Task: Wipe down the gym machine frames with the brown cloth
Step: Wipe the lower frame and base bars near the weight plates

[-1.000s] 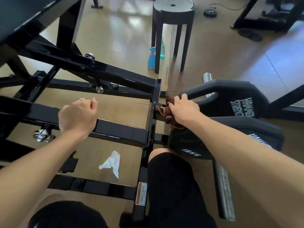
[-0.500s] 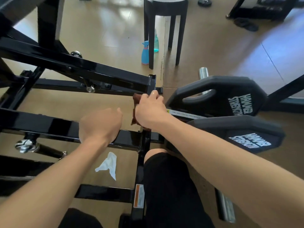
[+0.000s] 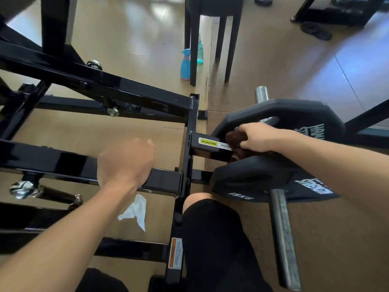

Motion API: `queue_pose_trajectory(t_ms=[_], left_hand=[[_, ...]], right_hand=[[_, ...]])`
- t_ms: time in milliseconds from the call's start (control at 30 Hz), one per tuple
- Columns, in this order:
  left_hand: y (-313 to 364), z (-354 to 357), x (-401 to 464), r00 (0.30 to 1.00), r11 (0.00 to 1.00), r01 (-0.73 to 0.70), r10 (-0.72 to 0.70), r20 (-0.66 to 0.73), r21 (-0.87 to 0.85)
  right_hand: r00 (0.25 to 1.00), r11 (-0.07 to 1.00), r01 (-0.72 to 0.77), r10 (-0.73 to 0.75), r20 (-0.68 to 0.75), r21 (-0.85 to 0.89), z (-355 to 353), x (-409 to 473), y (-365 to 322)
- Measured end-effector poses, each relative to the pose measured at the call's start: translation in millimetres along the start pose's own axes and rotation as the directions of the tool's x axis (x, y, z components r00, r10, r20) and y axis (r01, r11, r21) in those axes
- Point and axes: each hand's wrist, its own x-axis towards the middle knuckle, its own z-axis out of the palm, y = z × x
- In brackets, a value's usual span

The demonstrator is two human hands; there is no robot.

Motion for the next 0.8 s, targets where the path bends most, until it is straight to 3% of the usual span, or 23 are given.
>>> queue_pose_trajectory(t_ms=[200,333,433,500,700,800], left_hand=[[0,1,-1,1.0,1.0,0.001,-0.001,-0.029,0.009],[-1,2,-1,0.999,1.0,0.005,-0.005,-0.034,-0.002],[-1,2,-1,0.999,1.0,0.016,-0.016,-0.037,-0.007],[-1,3,-1,0.999,1.0,0.013,-0.013,-0.044,-0.012],[0,1,-3,0.999,1.0,0.018,-0.019,-0.049,-0.026],[0,0,-3,0.998,0.999,0.027,-0.028,-0.048,-0.033]], right_hand=[[1.0,0.999,-0.001,0.002,-0.016,0.037,4,1,-44],[0.981,0.974,0.146,-0.12,-0.151,0.176,4,8,-102],[0.959,0.958,0.222,-0.182,-0.216,0.182,14,4,-114],[0.964,0.956,0.205,-0.161,-0.21,0.208,21,-6,-95],[0.996,0.993,-0.046,0.054,-0.071,0.105,13,-6,-56],[0.988,0.979,0.019,0.013,-0.152,0.205,16,1,-80]])
